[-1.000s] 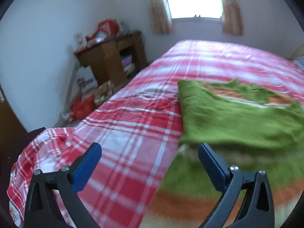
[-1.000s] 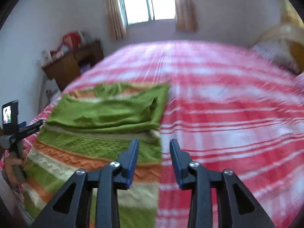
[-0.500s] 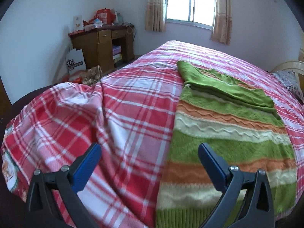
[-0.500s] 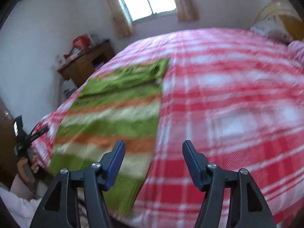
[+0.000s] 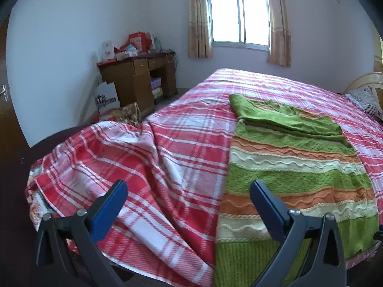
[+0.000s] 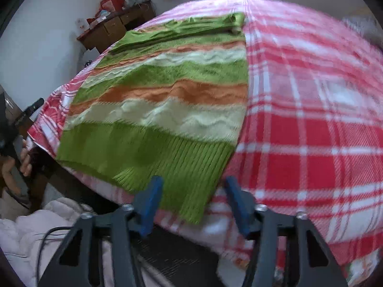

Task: Fold small clothes
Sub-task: 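Grasp the ribbed hem of the sweater with the right tool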

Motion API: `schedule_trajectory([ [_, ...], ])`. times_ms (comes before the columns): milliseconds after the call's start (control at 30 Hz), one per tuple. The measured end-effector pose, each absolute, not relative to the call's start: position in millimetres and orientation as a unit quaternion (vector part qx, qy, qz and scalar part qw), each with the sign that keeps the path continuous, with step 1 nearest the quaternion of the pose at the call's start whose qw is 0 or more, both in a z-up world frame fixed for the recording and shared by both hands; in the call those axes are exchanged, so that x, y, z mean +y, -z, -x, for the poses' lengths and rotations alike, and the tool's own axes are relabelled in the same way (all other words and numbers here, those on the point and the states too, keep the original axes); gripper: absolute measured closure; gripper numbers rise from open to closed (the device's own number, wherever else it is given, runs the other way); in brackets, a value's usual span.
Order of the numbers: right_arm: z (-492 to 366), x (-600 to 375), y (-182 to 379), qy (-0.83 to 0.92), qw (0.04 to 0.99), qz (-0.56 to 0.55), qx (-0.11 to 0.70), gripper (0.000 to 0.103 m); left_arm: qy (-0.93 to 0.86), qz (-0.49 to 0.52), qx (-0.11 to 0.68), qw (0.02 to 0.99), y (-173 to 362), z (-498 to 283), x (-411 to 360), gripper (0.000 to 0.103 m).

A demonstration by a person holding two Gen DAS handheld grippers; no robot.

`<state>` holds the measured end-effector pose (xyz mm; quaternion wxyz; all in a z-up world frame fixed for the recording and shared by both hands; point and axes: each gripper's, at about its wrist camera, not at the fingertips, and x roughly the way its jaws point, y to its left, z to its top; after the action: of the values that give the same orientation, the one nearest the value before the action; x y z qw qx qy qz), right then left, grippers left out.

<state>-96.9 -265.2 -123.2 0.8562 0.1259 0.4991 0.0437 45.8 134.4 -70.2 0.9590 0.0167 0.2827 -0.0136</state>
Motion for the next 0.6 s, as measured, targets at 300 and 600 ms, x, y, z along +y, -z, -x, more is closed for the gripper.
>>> schedule_trajectory([
  [300, 94, -288, 140, -0.091, 0.830, -0.272, 0.479, 0.070, 0.026, -0.009, 0.276, 0.961, 66, -43, 132, 0.000],
  [600, 94, -302, 148, -0.123, 0.787, -0.361, 0.485, 0.096, 0.023, -0.007, 0.280, 0.960, 65, -44, 133, 0.000],
])
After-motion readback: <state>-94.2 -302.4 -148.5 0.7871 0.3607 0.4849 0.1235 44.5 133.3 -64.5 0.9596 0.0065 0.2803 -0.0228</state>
